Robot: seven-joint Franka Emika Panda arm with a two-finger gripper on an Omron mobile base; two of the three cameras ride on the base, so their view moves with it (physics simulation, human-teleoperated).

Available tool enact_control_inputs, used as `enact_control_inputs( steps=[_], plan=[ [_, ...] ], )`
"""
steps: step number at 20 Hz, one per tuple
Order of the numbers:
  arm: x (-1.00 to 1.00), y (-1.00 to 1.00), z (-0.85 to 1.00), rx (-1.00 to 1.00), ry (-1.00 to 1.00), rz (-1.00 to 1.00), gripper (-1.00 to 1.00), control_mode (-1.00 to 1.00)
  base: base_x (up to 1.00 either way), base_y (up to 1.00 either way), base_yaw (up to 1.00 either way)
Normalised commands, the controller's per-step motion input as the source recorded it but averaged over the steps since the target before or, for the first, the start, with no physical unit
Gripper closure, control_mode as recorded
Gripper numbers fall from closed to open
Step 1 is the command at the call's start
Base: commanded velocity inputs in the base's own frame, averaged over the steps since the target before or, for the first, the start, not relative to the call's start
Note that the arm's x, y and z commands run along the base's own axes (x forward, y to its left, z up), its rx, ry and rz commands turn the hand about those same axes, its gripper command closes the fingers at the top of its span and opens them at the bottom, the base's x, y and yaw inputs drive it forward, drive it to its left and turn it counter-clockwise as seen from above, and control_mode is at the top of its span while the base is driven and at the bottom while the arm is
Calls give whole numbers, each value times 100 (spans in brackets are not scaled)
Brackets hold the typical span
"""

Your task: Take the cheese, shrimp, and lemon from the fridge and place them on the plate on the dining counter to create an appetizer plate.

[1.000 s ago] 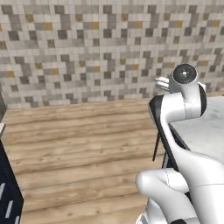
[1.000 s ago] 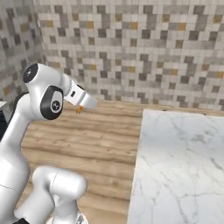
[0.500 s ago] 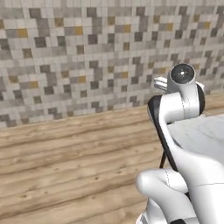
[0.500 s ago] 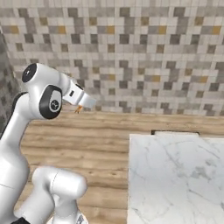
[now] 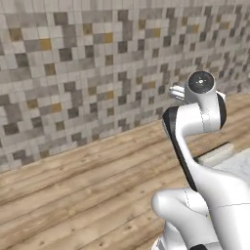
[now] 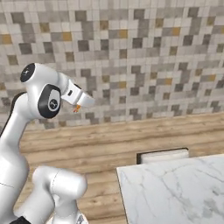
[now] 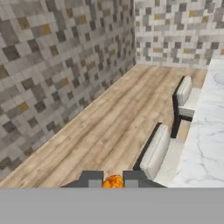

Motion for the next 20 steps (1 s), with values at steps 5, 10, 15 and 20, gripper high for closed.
enact_control_inputs(
  steps=[5,10,15,20],
  plan=[
    [0,0,0,0,0,0,100,100,100,47,-48],
    [0,0,0,0,0,0,100,100,100,44,-50],
    [0,0,0,0,0,0,100,100,100,9,-52],
    [0,0,0,0,0,0,100,100,100,2,-54]
  ],
)
